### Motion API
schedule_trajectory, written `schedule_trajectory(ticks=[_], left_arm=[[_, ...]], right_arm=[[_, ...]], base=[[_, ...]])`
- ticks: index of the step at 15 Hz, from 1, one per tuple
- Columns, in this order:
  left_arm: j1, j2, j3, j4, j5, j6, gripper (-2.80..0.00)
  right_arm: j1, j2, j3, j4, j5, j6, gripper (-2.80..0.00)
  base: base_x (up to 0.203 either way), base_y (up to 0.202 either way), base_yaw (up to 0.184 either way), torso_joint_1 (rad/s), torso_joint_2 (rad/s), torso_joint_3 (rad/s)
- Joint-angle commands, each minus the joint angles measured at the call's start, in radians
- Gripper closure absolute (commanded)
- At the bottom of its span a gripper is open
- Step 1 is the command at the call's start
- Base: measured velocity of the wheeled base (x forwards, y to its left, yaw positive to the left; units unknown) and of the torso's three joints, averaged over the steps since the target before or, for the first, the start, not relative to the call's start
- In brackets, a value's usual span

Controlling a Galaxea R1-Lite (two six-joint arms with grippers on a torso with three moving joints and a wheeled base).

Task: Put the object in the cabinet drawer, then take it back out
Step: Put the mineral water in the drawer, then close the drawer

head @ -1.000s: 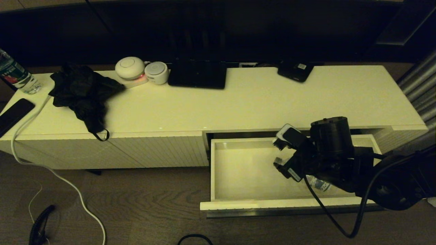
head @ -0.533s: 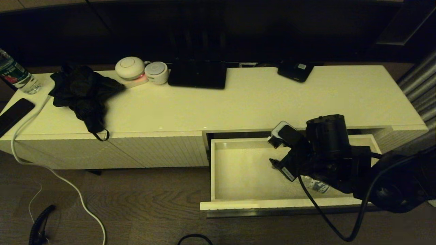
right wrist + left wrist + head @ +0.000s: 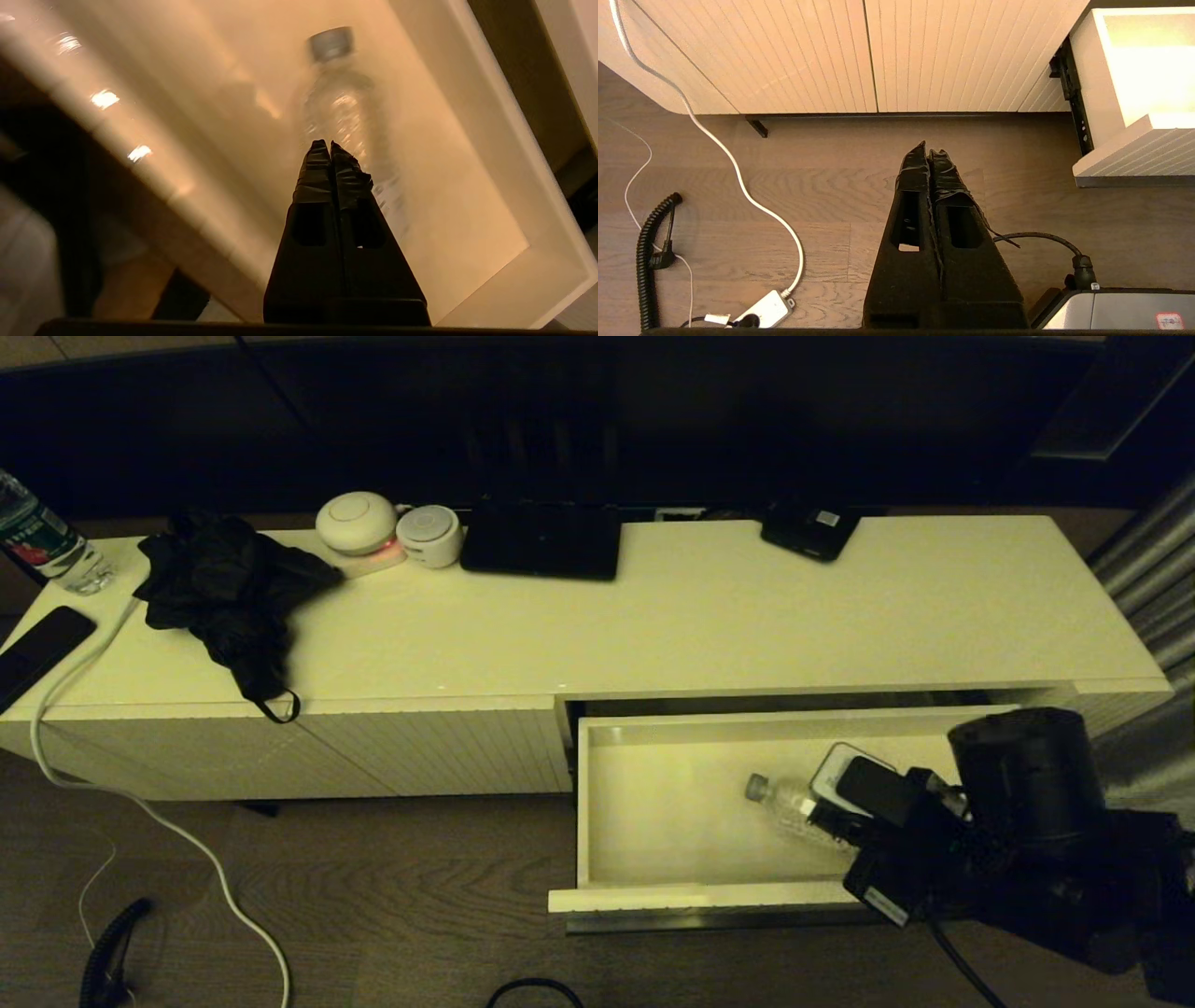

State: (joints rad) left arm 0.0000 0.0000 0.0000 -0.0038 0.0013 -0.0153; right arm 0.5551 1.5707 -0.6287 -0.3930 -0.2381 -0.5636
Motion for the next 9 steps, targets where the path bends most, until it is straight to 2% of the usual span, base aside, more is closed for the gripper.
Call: schedule_trajectory(ticks=[1,4,7,9], left_arm=[[0.0,-0.002,0.001,-0.001,0.0,0.0,0.0],[0.0,-0.002,0.0,-0.001,0.0,0.0,0.0],[0.0,-0.002,0.002,-0.001,0.0,0.0,0.0],[0.0,-0.002,0.002,-0.001,0.0,0.0,0.0]], right_arm=[[0.0,-0.129,0.06,0.022,0.054,-0.006,0.0],[0.0,-0.216,0.152,0.11,0.144,-0.027,0.0],[0.0,-0.223,0.24,0.133,0.187,-0.052,0.0],[-0.001,-0.191,0.249,0.136,0.2,-0.054,0.0]], base=[[0.0,0.0,0.0,0.0,0.0,0.0],[0.0,0.0,0.0,0.0,0.0,0.0],[0.0,0.0,0.0,0.0,0.0,0.0],[0.0,0.0,0.0,0.0,0.0,0.0]])
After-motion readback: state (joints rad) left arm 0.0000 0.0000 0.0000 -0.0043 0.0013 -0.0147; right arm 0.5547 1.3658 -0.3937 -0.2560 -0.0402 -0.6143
